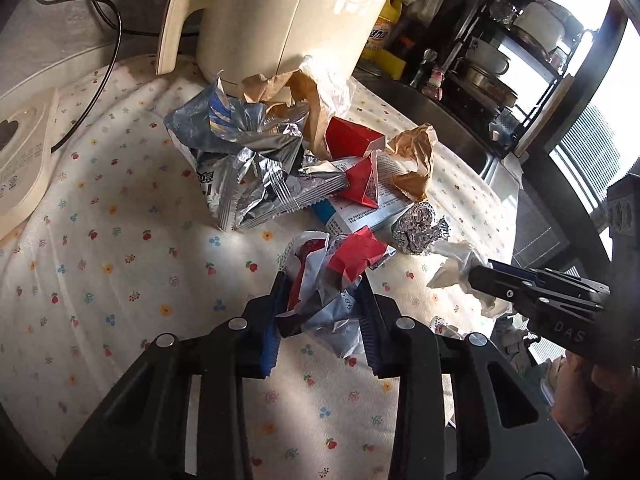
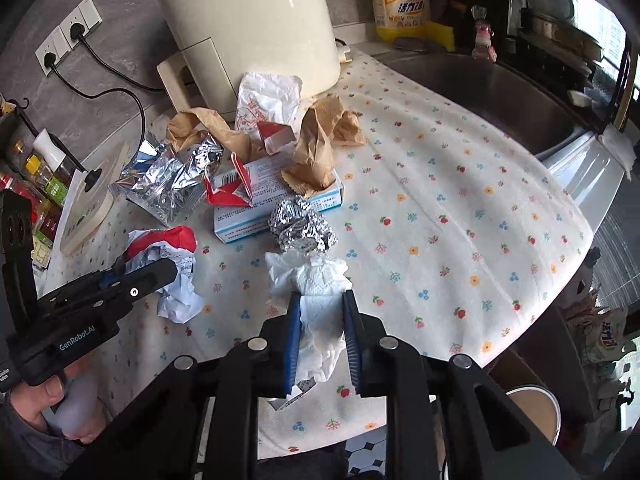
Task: Collect trash
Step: 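Grasp the red-and-white wrapper with the left tool while the right tool grasps white tissue, then carry both held items to the white bin and open both tools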
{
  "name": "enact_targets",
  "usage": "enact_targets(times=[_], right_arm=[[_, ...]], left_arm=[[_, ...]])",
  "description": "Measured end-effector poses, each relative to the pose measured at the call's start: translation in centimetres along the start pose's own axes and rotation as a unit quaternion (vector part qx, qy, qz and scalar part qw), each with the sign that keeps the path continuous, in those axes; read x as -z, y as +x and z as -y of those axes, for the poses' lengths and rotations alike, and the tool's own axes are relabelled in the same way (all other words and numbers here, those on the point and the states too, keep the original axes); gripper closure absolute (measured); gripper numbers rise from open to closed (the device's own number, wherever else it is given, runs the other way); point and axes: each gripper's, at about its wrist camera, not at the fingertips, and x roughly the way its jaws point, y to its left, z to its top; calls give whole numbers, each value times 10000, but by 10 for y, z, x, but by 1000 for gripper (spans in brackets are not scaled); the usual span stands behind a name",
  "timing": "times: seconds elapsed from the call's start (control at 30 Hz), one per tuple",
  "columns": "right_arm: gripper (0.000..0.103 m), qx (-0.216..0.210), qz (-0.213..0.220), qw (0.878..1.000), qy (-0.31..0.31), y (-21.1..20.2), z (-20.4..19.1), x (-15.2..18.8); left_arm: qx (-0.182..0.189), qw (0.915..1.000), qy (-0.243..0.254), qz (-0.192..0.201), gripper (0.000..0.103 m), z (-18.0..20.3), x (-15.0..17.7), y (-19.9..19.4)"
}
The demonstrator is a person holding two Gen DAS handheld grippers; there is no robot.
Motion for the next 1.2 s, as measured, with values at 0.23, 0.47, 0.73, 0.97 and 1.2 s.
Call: enact_targets(times=[0.23, 0.47, 0.73, 0.97, 1.2], right_arm=[[82, 234, 463, 9984, -220, -41, -2, -6], [82, 271, 711, 9969, -176, -78, 21, 9], [80, 188, 827, 9964, -66, -121, 83, 37], [80, 221, 751, 9967, 199, -145, 154, 68], [80, 297, 575, 9967, 486, -156, 222, 102]], left_arm=[[-45, 9995, 49, 312, 70, 15, -2, -26], [-73, 9980, 271, 558, 70, 55, 3, -49], [-39, 9970, 179, 746, 70, 124, 22, -64], [76, 9973, 444, 582, 69, 194, 43, -51], [239, 9977, 579, 265, 69, 260, 69, -22]])
